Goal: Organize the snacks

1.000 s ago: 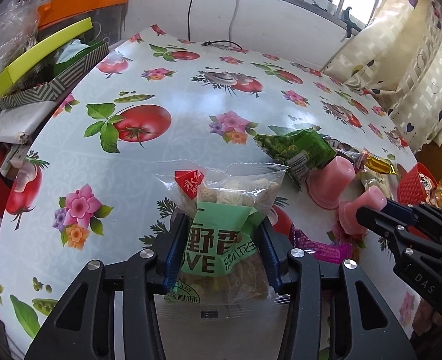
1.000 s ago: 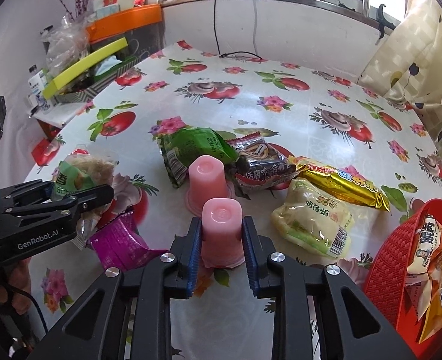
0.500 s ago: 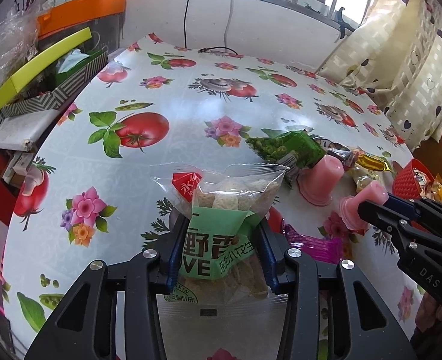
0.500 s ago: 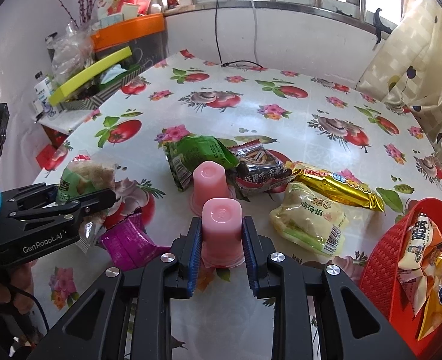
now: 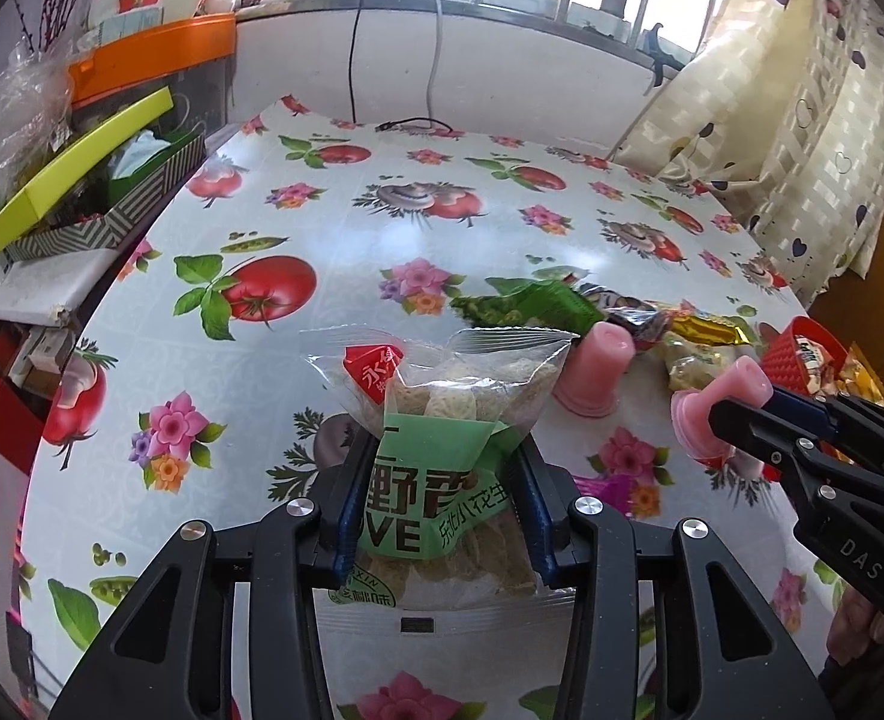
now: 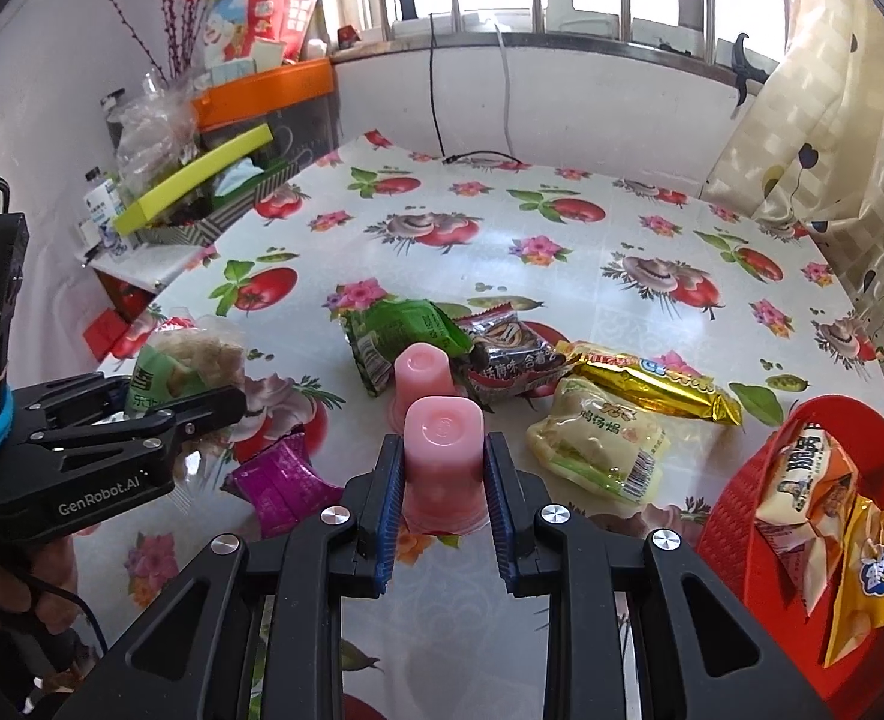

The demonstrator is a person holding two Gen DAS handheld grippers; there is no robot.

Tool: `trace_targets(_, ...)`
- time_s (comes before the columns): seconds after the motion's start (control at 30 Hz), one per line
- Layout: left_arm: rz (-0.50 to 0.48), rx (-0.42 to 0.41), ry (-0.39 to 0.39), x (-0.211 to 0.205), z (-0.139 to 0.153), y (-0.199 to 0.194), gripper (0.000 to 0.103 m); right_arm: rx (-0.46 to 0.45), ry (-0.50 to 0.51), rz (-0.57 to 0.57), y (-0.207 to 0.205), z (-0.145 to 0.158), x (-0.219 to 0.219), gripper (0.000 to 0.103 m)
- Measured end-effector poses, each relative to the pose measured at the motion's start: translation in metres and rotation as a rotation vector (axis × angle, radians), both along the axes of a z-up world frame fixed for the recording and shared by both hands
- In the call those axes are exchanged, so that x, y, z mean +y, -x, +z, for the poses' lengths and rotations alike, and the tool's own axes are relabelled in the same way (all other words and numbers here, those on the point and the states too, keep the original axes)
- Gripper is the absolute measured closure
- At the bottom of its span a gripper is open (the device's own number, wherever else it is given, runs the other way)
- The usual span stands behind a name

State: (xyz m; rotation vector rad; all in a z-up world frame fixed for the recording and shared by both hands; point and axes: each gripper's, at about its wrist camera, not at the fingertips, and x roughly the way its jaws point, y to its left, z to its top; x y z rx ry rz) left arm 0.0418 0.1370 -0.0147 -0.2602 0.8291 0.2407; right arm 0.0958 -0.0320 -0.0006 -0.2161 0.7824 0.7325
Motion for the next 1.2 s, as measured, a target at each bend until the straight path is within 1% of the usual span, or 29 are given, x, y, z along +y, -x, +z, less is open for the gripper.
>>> trace_targets(0.3, -0.044, -0.028, -0.017, -0.022, 0.016, -0.002, 0.059, -0.033, -0.035, -0.019, 0.011, 0.019, -0.02, 0.08)
trace_targets(0.53, -0.107, -0.053, -0.02, -0.046, 0.027, -0.009, 0.059, -0.061, -0.042, -0.055, 0.018, 0.032, -0.037, 0.08)
trace_targets(0.83, -0.193, -0.079, -0.022, -0.08, 0.039, -0.019, 0.059, -0.076, -0.047, -0.112, 0.02, 0.04, -0.062, 0.08)
trace_targets(1.2, -0.282, -0.09, -0.027, -0.118, 0.047, -0.032, 0.059, -0.094, -0.052, -0.16, 0.021, 0.046, -0.088, 0.08)
